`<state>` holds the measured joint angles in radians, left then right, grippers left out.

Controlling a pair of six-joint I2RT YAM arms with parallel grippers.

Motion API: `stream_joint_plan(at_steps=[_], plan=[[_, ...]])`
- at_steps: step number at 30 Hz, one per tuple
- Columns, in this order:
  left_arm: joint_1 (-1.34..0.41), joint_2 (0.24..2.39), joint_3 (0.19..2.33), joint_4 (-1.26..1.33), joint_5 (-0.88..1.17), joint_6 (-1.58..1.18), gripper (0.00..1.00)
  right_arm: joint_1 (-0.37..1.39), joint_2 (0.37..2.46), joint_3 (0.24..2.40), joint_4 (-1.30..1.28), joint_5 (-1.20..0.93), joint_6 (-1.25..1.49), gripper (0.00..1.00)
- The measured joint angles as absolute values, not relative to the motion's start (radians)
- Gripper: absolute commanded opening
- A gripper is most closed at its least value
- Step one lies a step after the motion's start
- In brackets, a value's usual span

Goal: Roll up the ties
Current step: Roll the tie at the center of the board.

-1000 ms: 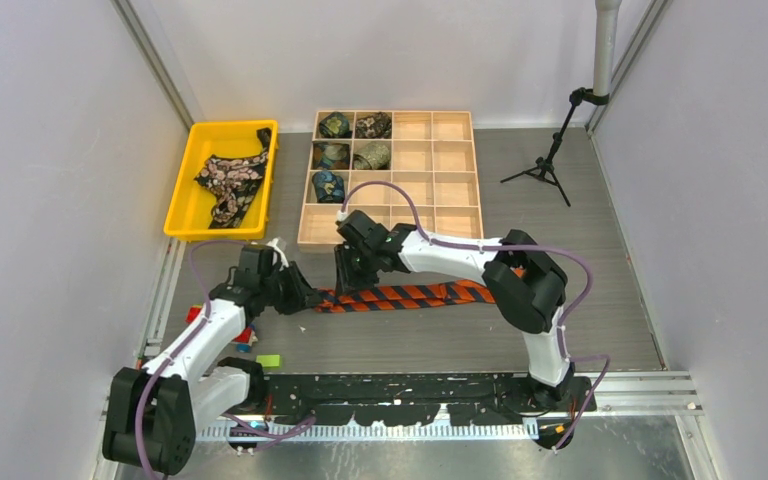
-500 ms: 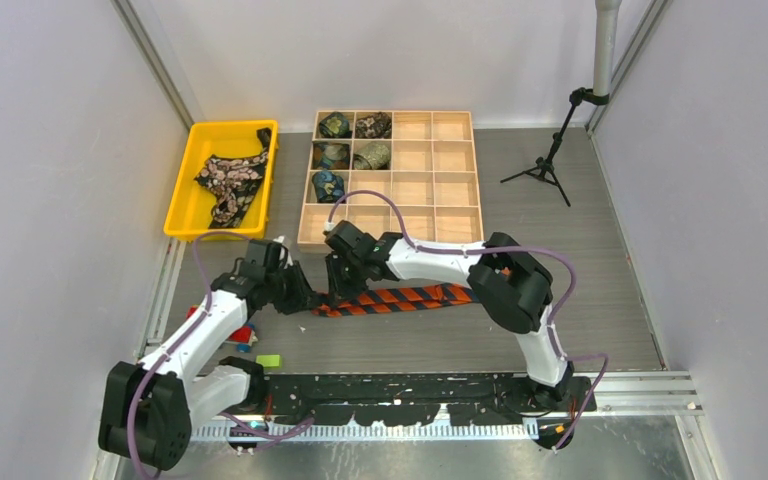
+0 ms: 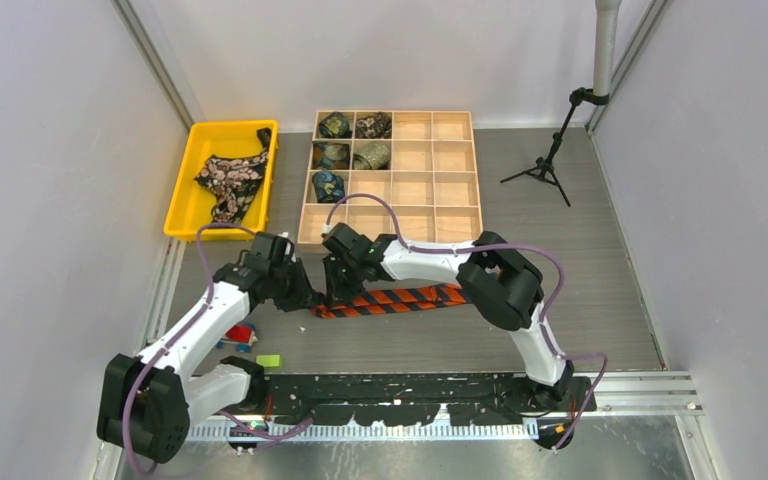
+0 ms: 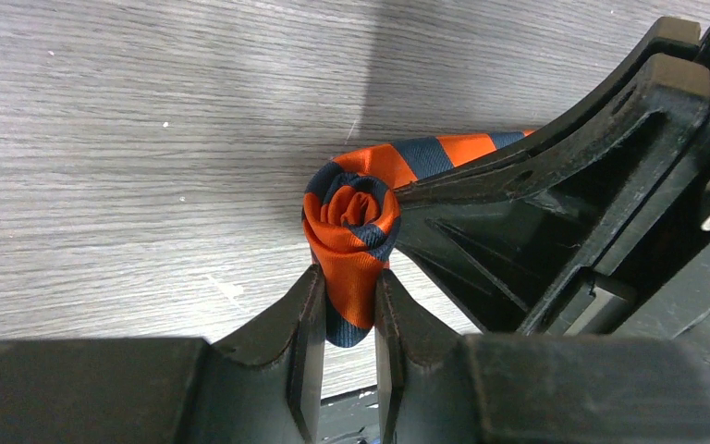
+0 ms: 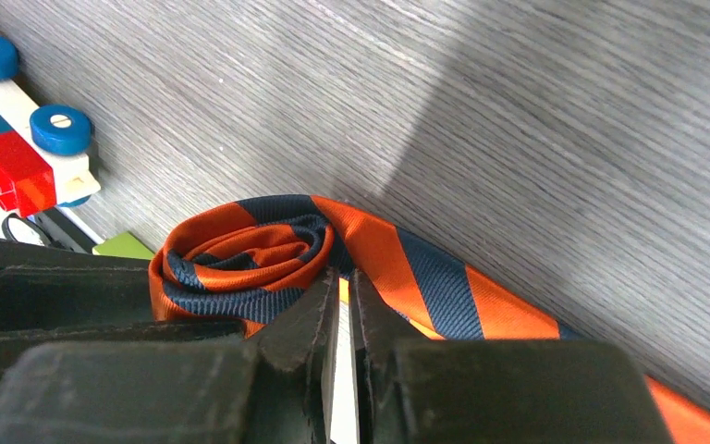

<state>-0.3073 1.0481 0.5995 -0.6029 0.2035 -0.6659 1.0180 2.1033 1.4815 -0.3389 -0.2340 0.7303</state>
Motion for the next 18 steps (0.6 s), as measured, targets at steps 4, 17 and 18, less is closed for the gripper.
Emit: stream_joint_plan(at_steps=[4, 17, 18], plan=[[-0.339, 1.091, 0.626, -0.613, 0.177, -0.661, 0.11, 1.019, 2.113, 1.481, -0.331, -0.239, 0.742, 0.15], [-0.45, 1.175, 0.694, -0.667, 0.048, -0.66, 0.08, 1.028, 2.127, 1.478, -0.299, -0.244, 0.77, 0.14], [-0.456, 1.183, 0.701, -0.676, 0.033, -0.656, 0.08, 1.028, 2.127, 1.476, -0.299, -0.241, 0.77, 0.14]])
